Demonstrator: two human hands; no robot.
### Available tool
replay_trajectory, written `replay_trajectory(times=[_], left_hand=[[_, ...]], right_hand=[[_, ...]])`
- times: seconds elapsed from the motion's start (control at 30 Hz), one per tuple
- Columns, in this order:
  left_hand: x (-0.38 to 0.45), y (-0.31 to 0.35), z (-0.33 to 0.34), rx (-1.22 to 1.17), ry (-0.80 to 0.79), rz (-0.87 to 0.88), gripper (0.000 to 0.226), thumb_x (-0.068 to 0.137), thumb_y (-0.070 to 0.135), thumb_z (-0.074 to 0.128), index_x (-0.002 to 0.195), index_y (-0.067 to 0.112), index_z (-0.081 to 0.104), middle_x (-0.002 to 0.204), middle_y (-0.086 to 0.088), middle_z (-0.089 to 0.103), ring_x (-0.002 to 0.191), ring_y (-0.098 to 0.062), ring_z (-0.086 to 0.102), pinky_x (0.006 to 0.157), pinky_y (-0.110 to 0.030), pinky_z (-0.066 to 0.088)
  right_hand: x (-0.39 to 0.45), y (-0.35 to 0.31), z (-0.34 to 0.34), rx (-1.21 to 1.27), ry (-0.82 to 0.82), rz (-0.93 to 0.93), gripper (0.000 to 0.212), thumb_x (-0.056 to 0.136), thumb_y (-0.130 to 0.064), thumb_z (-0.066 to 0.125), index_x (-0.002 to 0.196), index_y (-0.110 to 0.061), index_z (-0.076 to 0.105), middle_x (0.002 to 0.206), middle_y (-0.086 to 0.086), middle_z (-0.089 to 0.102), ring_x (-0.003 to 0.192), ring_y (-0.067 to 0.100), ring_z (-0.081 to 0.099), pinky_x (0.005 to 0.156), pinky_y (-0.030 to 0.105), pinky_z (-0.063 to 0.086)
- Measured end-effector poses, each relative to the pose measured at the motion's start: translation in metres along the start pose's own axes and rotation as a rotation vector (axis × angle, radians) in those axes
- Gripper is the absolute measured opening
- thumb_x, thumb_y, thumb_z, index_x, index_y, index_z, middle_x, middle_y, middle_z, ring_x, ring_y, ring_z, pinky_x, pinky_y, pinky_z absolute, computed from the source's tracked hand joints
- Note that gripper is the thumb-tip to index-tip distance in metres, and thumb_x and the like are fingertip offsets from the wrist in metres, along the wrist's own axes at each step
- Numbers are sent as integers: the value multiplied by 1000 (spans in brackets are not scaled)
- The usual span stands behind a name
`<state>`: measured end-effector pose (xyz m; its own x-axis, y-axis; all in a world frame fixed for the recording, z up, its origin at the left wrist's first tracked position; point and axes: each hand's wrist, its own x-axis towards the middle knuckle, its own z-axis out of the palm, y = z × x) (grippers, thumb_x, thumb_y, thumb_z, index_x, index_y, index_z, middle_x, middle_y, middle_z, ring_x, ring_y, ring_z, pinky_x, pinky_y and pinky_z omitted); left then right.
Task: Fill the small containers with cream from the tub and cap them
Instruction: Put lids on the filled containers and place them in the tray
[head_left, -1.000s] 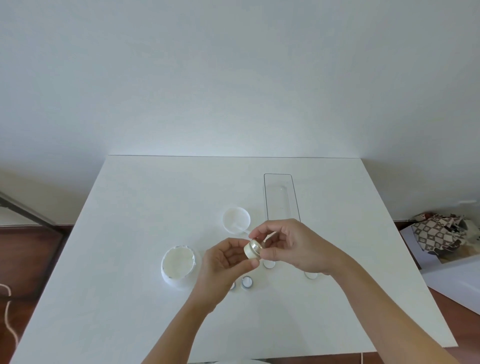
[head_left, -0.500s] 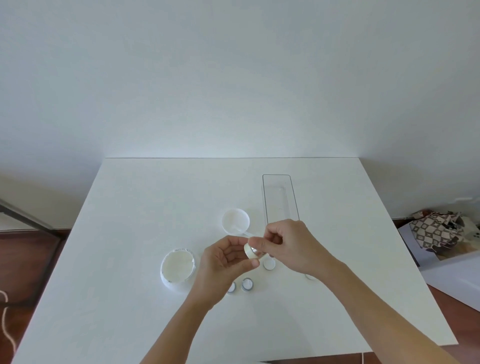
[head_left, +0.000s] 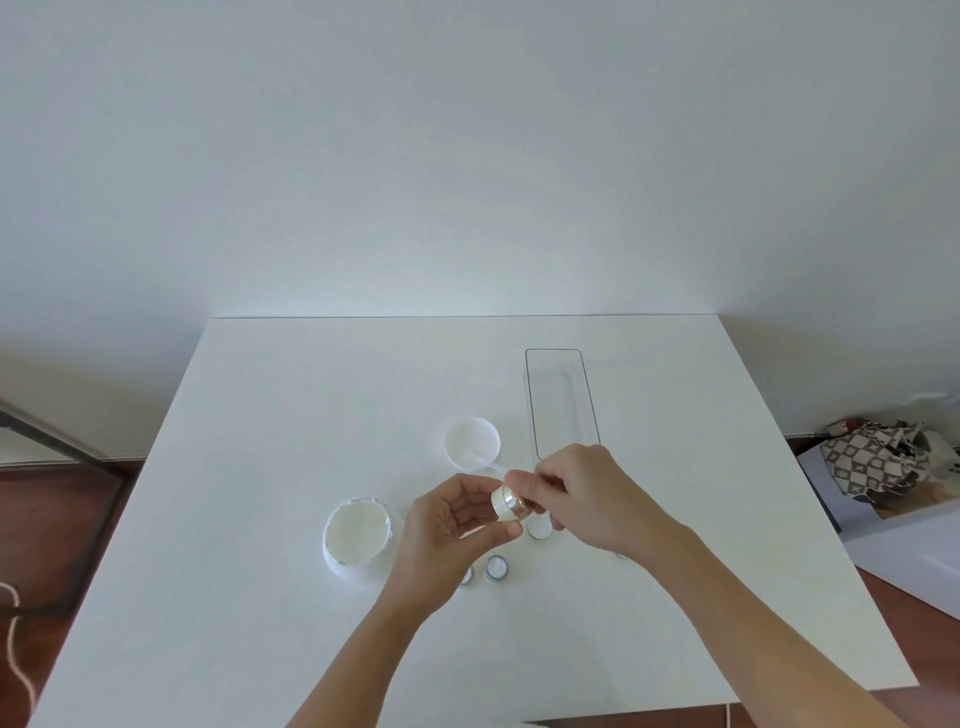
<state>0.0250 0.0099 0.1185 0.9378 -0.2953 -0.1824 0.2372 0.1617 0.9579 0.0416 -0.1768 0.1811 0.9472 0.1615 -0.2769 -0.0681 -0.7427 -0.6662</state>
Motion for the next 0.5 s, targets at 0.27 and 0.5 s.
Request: replay_trajectory(times=[0.27, 0.5], left_hand=[[0, -1, 1, 14, 23, 2, 34, 75, -4, 84, 104, 5, 70, 98, -9, 80, 95, -24, 76, 85, -28, 59], [1, -5, 2, 46, 34, 15, 33, 75, -6, 83, 104, 5, 70, 97, -9, 80, 94, -22, 76, 84, -27, 58]], right_hand=[[-6, 5, -7, 161, -64, -85, 23, 76, -46, 73, 94, -34, 69, 81, -10, 70, 63, 1, 58, 59, 16, 47], [-5, 9, 3, 90, 8, 10, 44, 78, -65, 59, 78, -22, 68, 65, 0, 67, 50, 1, 53, 48, 13, 38]])
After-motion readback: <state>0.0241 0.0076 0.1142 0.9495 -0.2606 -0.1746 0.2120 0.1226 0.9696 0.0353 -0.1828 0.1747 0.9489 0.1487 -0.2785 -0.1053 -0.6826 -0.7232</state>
